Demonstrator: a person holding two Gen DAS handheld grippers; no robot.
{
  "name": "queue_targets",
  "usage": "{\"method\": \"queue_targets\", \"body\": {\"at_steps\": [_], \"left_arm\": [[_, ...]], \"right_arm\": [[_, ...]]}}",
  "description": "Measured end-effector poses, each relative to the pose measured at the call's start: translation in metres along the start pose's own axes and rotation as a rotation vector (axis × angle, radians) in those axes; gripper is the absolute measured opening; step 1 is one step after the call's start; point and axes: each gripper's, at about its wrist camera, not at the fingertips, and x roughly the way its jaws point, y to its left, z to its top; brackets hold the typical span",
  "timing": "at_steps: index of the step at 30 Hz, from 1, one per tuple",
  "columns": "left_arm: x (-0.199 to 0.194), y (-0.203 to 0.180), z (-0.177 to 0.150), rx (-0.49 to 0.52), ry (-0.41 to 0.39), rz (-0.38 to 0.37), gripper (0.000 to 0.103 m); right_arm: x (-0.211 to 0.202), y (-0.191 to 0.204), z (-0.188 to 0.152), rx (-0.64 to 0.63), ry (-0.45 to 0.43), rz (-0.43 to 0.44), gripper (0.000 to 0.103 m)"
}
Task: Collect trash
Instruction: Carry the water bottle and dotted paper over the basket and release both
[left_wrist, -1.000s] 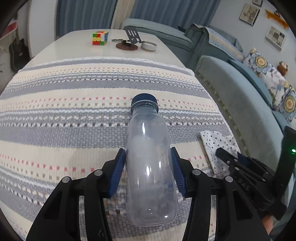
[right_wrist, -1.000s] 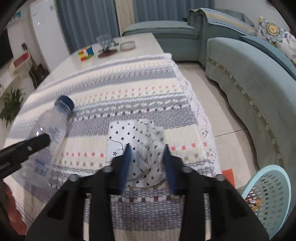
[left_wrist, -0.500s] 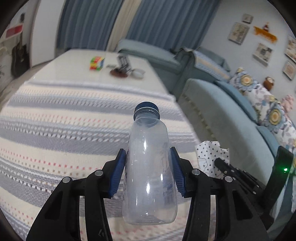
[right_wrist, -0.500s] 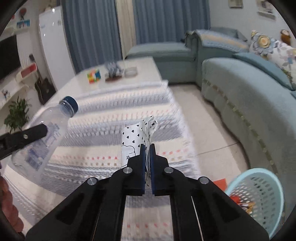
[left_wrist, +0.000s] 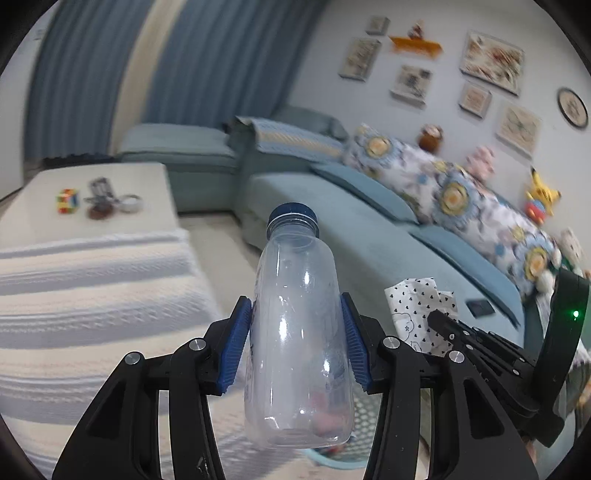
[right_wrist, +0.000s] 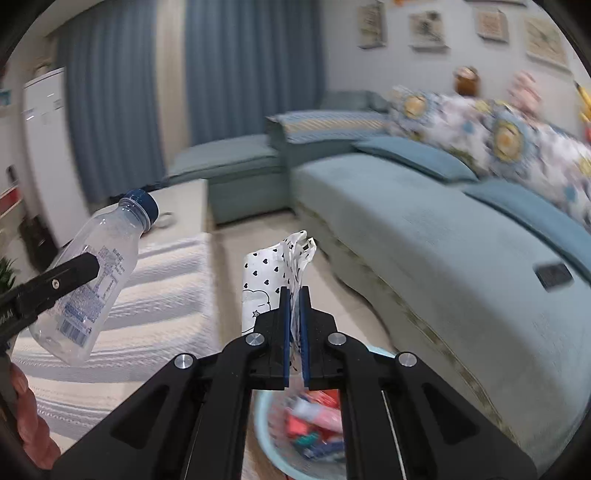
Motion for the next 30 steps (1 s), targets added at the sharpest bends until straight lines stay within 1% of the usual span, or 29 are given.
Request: {"method": "queue_targets", "body": {"at_steps": [2,4,6,7,8,10,14,15,16,17,19,20,22,24,26,27,28,29,30], "left_arm": [[0.020,-0.017,-0.017,0.016,0.042,-0.026,0.046],[0.041,-0.028,-0.033,0.027,0.093,-0.053,0.046],[0.069,-0.037,-0.057,0.043,0.180,-0.100,0.047],[0.081,-0.035,-0.066,0.055,0.225,-0.124,0.047],[0.097,-0.038,-0.079,0.072,0.289,-0.154,0.047],[0.123,-0.041,-0.104,0.105,0.369,-0.160,0.047],[0.157,-0.043,-0.131,0.154,0.454,-0.132,0.047],[0.162,-0.043,-0.135,0.167,0.474,-0.129,0.047],[0.166,-0.044,-0.138,0.184,0.488,-0.114,0.050],[0.165,-0.044,-0.139,0.208,0.481,-0.087,0.062],[0.157,-0.042,-0.133,0.222,0.445,-0.065,0.076],[0.151,-0.040,-0.129,0.212,0.425,-0.066,0.078],[0.139,-0.036,-0.118,0.185,0.406,-0.081,0.079],[0.120,-0.033,-0.106,0.161,0.376,-0.077,0.079],[0.091,-0.029,-0.091,0.141,0.322,-0.082,0.079],[0.077,-0.031,-0.085,0.138,0.292,-0.080,0.079],[0.057,-0.030,-0.078,0.139,0.250,-0.074,0.079],[0.043,-0.032,-0.073,0.144,0.222,-0.070,0.081],[0.024,-0.035,-0.067,0.152,0.181,-0.056,0.082]], "right_arm": [[0.005,-0.025,-0.012,0.043,0.034,-0.032,0.003],[0.016,-0.049,-0.030,0.091,0.081,-0.060,0.003],[0.027,-0.066,-0.049,0.121,0.125,-0.080,0.003],[0.034,-0.071,-0.057,0.129,0.143,-0.089,0.003],[0.039,-0.076,-0.065,0.137,0.160,-0.093,0.003],[0.055,-0.084,-0.084,0.149,0.201,-0.105,0.003],[0.083,-0.095,-0.112,0.180,0.285,-0.115,0.003],[0.090,-0.096,-0.119,0.185,0.306,-0.119,0.004],[0.094,-0.097,-0.123,0.190,0.318,-0.118,0.007],[0.098,-0.098,-0.126,0.200,0.334,-0.114,0.008],[0.099,-0.100,-0.128,0.222,0.343,-0.104,0.008],[0.097,-0.100,-0.130,0.229,0.340,-0.109,0.009],[0.091,-0.101,-0.128,0.249,0.335,-0.109,0.012],[0.080,-0.103,-0.125,0.275,0.333,-0.098,0.012],[0.059,-0.102,-0.115,0.289,0.301,-0.081,0.013],[0.050,-0.100,-0.111,0.289,0.286,-0.077,0.017],[0.036,-0.096,-0.106,0.287,0.264,-0.064,0.026],[0.025,-0.094,-0.102,0.285,0.247,-0.054,0.032],[0.008,-0.089,-0.096,0.279,0.216,-0.048,0.046]]}}
